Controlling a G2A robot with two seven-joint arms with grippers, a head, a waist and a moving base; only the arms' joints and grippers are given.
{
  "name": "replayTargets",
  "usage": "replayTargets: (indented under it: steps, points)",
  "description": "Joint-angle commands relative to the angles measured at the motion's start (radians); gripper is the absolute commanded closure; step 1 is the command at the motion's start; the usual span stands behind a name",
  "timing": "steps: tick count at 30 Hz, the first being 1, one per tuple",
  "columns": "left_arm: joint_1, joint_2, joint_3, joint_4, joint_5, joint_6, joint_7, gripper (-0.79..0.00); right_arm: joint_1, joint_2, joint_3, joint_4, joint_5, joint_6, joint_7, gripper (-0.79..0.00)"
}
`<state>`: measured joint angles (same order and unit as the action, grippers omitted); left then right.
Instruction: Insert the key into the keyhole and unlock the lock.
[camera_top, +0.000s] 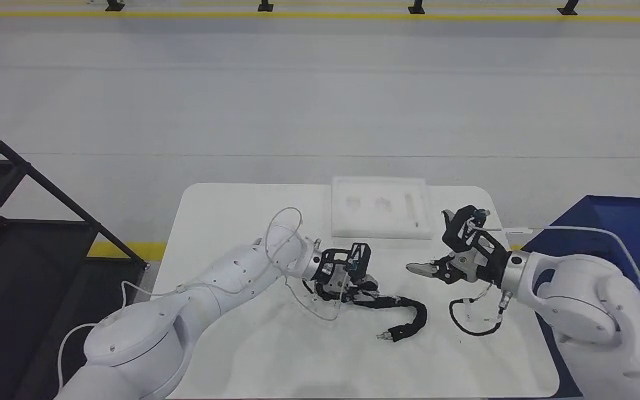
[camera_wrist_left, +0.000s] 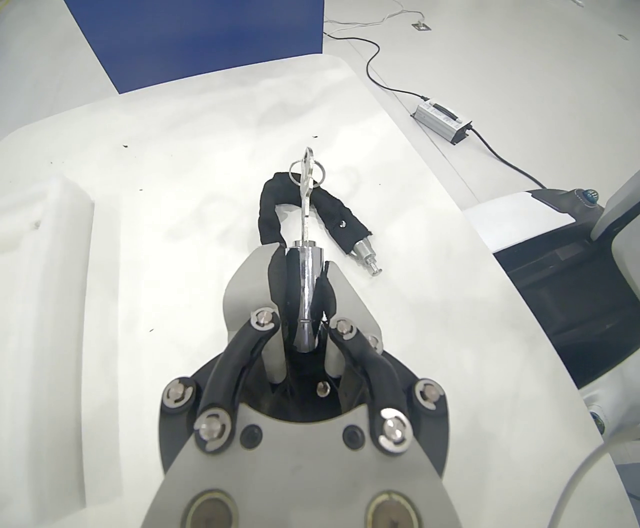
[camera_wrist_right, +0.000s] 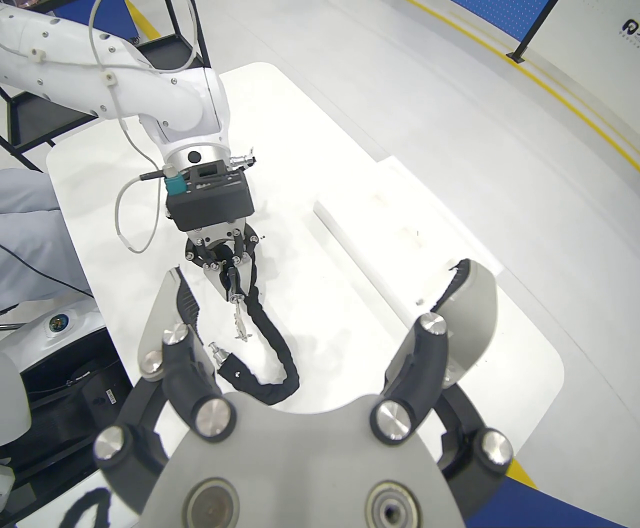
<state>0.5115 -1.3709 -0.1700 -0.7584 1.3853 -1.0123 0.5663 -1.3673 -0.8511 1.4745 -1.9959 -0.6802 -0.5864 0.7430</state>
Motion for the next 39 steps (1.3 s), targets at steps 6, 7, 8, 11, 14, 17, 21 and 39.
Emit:
replayTargets:
  steps: [6, 7, 8, 11, 14, 17, 21, 39]
  points:
    - [-0.031, 0.024, 0.000, -0.028, -0.040, 0.000, 0.064, -0.785, 0.096, -0.010, -0.083, 0.153, -0.007, -0.063, -0.058, -0.785]
    - [-0.041, 0.032, 0.000, -0.027, -0.047, 0.000, 0.081, -0.785, 0.116, -0.012, -0.094, 0.176, -0.004, -0.079, -0.065, -0.785]
    - [-0.054, 0.041, 0.000, -0.027, -0.051, 0.000, 0.095, -0.785, 0.137, -0.014, -0.106, 0.196, -0.004, -0.094, -0.075, -0.785]
    - [-0.093, 0.072, 0.000, -0.020, -0.068, 0.000, 0.137, -0.785, 0.203, -0.022, -0.149, 0.260, 0.002, -0.147, -0.099, -0.785]
    - [-0.155, 0.108, 0.000, 0.011, -0.086, 0.000, 0.154, -0.785, 0.282, -0.031, -0.201, 0.329, 0.015, -0.185, -0.093, -0.785]
    - [-0.208, 0.141, 0.000, 0.019, -0.113, 0.000, 0.175, -0.785, 0.368, -0.043, -0.256, 0.404, 0.038, -0.231, -0.102, -0.785]
    - [-0.262, 0.180, 0.000, -0.007, -0.150, 0.000, 0.209, -0.785, 0.468, -0.058, -0.317, 0.494, 0.087, -0.298, -0.097, -0.785]
    - [-0.420, 0.261, 0.000, -0.087, -0.531, 0.000, -0.087, -0.785, 0.741, -0.070, -0.368, 0.607, 0.177, -0.410, -0.052, -0.785]
